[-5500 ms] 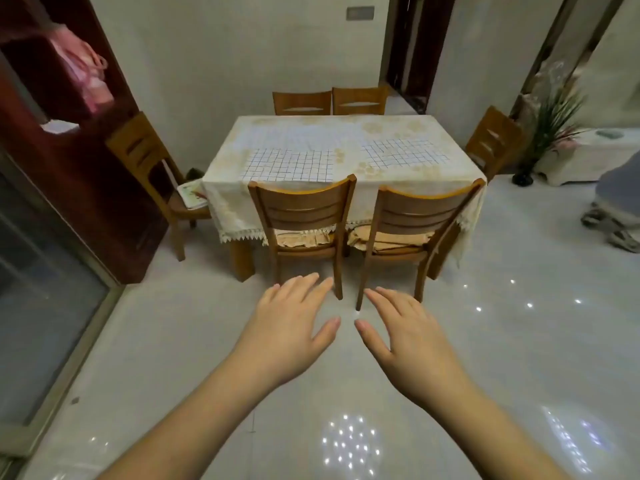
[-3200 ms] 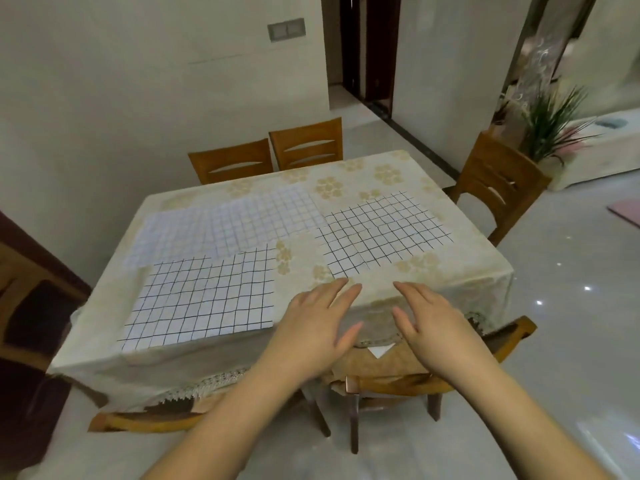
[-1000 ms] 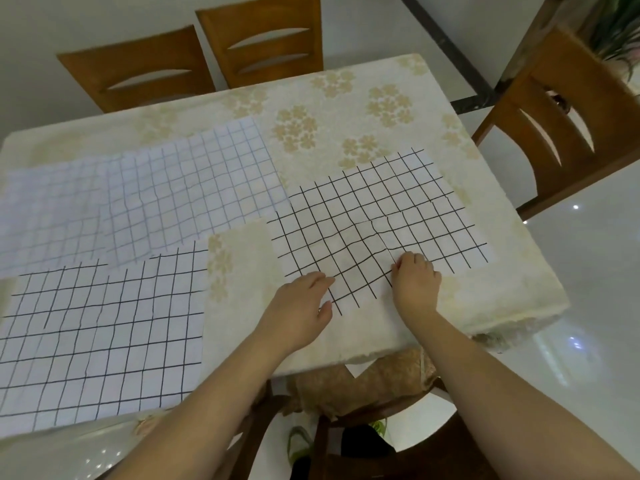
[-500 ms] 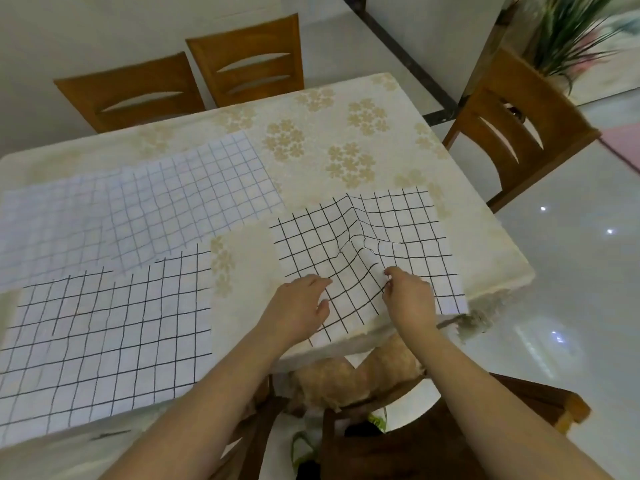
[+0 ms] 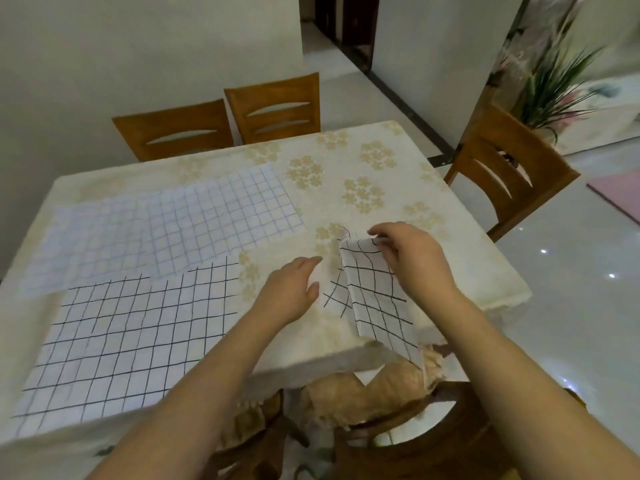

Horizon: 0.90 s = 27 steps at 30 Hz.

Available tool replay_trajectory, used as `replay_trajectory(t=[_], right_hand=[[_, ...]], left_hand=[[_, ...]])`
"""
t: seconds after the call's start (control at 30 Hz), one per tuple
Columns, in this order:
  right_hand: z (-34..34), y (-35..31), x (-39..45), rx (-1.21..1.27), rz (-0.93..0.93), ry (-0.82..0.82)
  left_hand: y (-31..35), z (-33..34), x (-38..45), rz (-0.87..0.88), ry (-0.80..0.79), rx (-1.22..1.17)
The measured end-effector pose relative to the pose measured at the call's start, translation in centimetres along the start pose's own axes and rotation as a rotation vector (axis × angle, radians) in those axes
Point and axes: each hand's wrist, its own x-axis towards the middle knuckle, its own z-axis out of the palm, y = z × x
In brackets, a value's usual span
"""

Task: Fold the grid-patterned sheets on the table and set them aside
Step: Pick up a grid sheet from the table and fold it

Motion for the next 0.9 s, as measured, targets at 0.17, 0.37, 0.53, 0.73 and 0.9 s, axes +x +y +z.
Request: replay_trajectory(t=[0.17, 0.37, 0.53, 0.73, 0.9], right_hand=[[-4.0, -3.1, 0.7, 0.215, 0.005, -0.076], [-6.2, -3.1, 0.2, 0.288, 0.007, -0.089], [-6.2, -2.4, 0.0, 0.373, 0.073, -0.091], [-4.3, -1.0, -0.5, 0.498, 0.189, -0.064], [-3.5, 1.7, -0.9, 0.431, 0.303, -0.021]], left_hand=[[-0.8, -3.3, 0.3, 0.037, 0.15, -0.064], [-1.9, -6.3, 0.5, 0.063, 0.123, 0.033], [-3.5, -6.5, 0.5, 0.091, -0.088, 0.046], [-4.3, -3.1, -1.2, -0.033, -0.147, -0.251], [-4.9, -2.5, -2.3, -0.152, -0.018, -0.342]])
